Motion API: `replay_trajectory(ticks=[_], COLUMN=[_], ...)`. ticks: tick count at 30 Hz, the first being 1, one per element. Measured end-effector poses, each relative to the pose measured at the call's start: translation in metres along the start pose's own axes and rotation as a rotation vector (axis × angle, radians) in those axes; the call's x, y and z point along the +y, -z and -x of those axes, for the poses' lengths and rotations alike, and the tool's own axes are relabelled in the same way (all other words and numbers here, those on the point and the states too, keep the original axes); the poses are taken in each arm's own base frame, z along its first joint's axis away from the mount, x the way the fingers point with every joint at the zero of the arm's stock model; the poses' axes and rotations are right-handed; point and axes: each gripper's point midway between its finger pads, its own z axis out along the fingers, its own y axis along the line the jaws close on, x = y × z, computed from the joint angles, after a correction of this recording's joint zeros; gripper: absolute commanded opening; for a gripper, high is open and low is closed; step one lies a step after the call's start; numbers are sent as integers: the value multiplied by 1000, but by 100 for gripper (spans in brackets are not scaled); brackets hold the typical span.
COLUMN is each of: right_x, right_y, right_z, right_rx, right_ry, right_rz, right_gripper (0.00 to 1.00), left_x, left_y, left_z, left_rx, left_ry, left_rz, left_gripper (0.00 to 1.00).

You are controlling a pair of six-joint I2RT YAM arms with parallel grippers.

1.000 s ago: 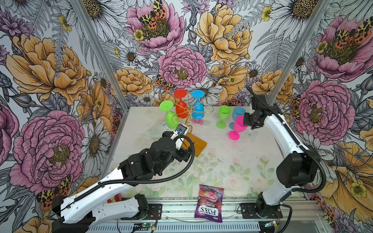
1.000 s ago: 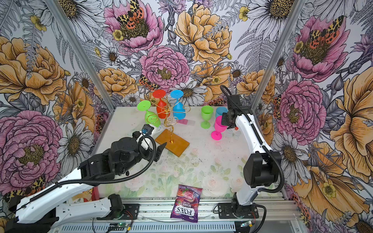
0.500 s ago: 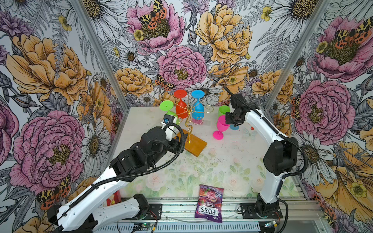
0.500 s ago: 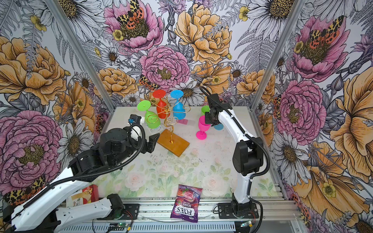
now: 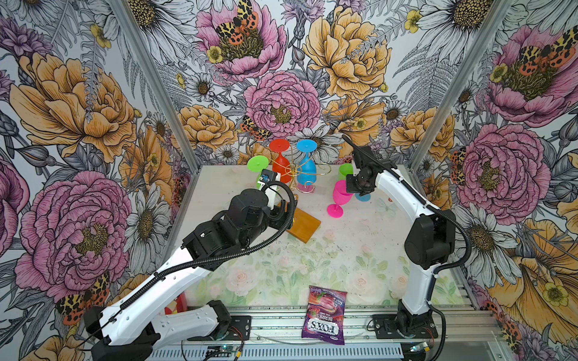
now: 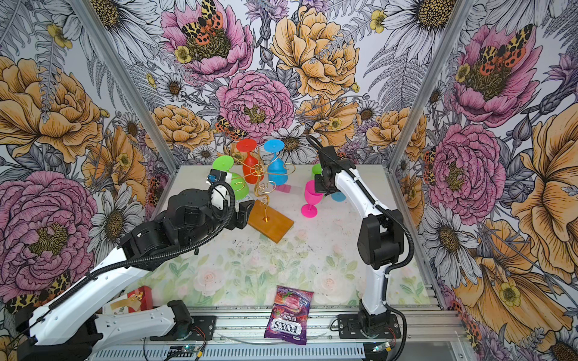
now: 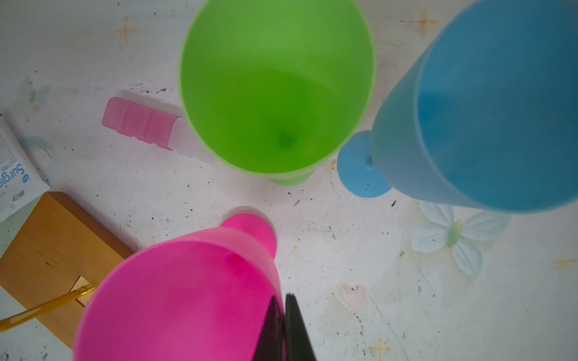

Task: Take the wine glass off the wine glass rack
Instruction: Place the wine glass at the top-center of the table.

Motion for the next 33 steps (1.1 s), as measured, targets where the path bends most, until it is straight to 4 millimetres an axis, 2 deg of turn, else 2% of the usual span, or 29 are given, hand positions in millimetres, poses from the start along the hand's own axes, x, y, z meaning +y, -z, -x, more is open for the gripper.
replay_trajectory(ticks=[5,10,12,19,24,28,33], right_x=[2,4,5,9,11,13,14], right_y=[-1,-1,-1,-1,2,14,46], right_z=[1,1,1,1,1,5,14], right_rx=[0,2,2,4,0,-25,-93], right_ry=[3,7,7,8,9,6,5], right_rz=[5,14,21,41,57,68,92], right_gripper=[11,19,24,42,57,62,68], left_x=[12,59,75,99,124,139,153], left_y=[1,8,12,15,16,18,7], left_z=[3,12,13,11,7,6,2], left_rx=[-12,-52,-68,-80,-90,-98,-82], left_ry=[52,203,254,361,450,518,611], left_rz=[34,129,158,195,256,277,285], left_gripper=[96,94,94,94,93,92,90])
